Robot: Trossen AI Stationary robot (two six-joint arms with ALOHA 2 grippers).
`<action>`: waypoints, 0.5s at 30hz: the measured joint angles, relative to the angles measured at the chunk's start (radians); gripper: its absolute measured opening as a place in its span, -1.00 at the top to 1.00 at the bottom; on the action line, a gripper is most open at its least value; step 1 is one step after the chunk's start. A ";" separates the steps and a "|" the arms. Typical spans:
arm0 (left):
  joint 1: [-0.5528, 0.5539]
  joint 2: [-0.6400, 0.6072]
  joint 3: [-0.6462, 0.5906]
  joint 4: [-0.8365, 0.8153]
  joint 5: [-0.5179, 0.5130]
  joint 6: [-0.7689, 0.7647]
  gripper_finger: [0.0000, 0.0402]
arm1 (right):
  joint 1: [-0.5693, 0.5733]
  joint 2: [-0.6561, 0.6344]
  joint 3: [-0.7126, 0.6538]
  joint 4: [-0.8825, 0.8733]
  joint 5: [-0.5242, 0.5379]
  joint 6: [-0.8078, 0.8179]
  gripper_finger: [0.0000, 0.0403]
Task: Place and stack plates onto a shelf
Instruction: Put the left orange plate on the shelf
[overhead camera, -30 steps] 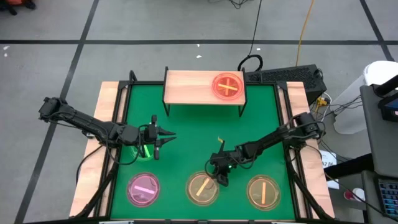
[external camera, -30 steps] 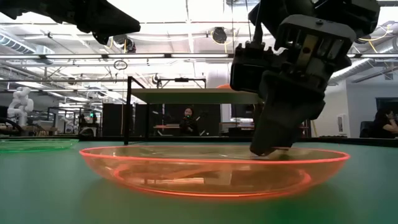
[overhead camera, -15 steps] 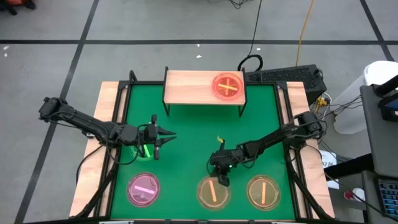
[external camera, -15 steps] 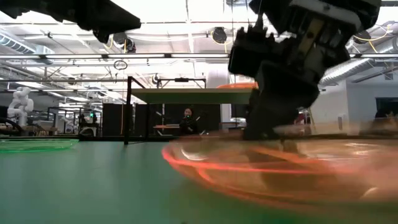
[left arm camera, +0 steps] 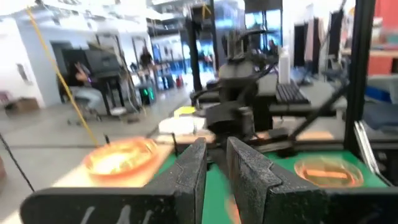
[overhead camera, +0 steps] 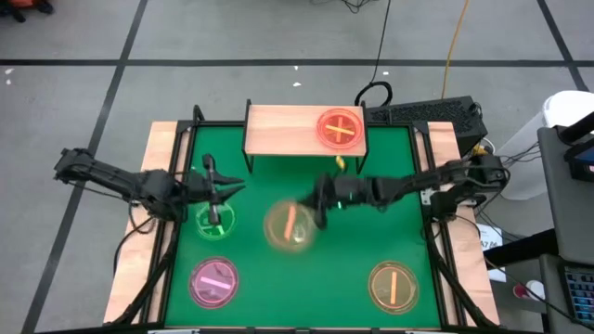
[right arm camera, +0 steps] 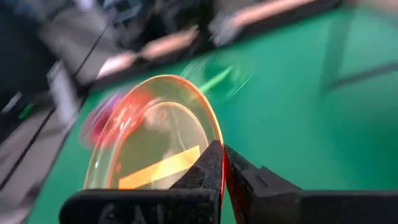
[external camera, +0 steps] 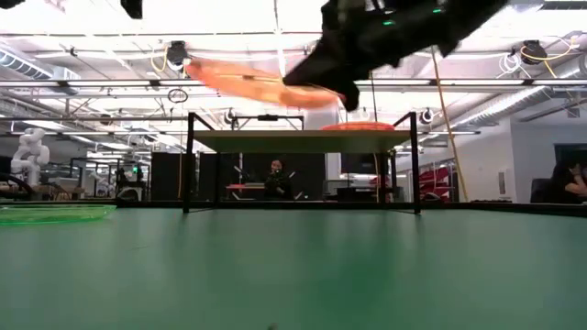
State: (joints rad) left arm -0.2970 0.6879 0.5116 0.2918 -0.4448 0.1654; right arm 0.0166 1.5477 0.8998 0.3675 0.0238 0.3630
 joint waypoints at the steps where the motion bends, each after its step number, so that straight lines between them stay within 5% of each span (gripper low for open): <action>1: 0.000 -0.014 0.005 0.000 -0.002 0.011 0.64 | -0.039 -0.003 0.014 0.011 0.001 -0.015 1.00; 15: 0.001 -0.002 0.022 -0.041 -0.002 0.061 0.64 | -0.488 0.005 0.326 -0.134 -0.028 -0.151 1.00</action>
State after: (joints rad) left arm -0.2958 0.6859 0.5331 0.2510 -0.4469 0.2266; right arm -0.4716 1.5526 1.2262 0.2337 -0.0043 0.2121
